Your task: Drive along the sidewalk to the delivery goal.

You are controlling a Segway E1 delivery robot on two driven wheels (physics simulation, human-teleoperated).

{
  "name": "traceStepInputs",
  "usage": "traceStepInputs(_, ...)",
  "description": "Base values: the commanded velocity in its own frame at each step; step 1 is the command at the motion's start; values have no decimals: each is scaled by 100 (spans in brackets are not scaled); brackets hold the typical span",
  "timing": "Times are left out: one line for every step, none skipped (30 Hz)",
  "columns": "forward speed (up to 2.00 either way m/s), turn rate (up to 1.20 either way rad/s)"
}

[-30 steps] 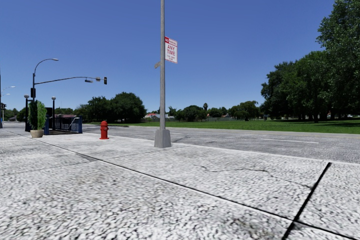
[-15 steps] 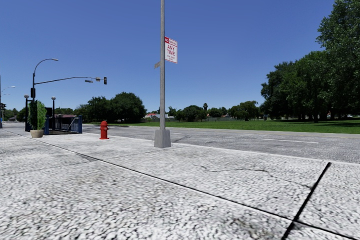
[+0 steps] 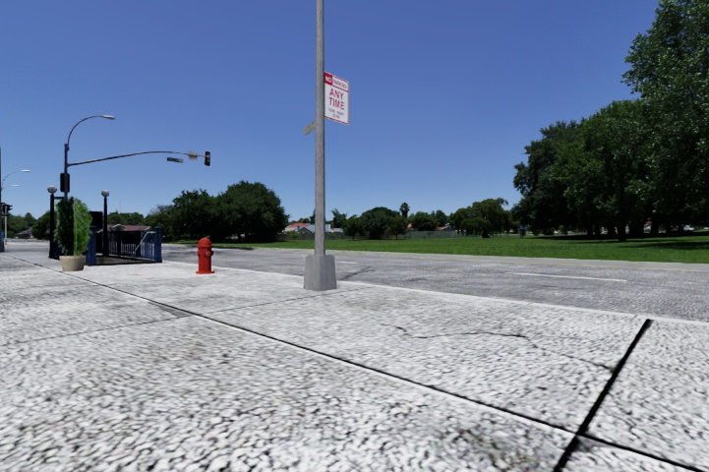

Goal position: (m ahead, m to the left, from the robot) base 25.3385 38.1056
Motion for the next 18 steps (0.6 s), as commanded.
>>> traceStepInputs(0, 4)
traceStepInputs(0, 12)
traceStepInputs(1, 21)
traceStepInputs(38, 33)
traceStepInputs(60, 40)
traceStepInputs(67, 43)
traceStepInputs(68, 43)
traceStepInputs(71, 43)
traceStepInputs(79, 44)
traceStepInputs(91, 44)
traceStepInputs(101, 44)
traceStepInputs(101, 44)
traceStepInputs(108, 44)
traceStepInputs(108, 44)
traceStepInputs(111, 44)
traceStepInputs(113, 44)
traceStepInputs(118, 44)
traceStepInputs(125, 44)
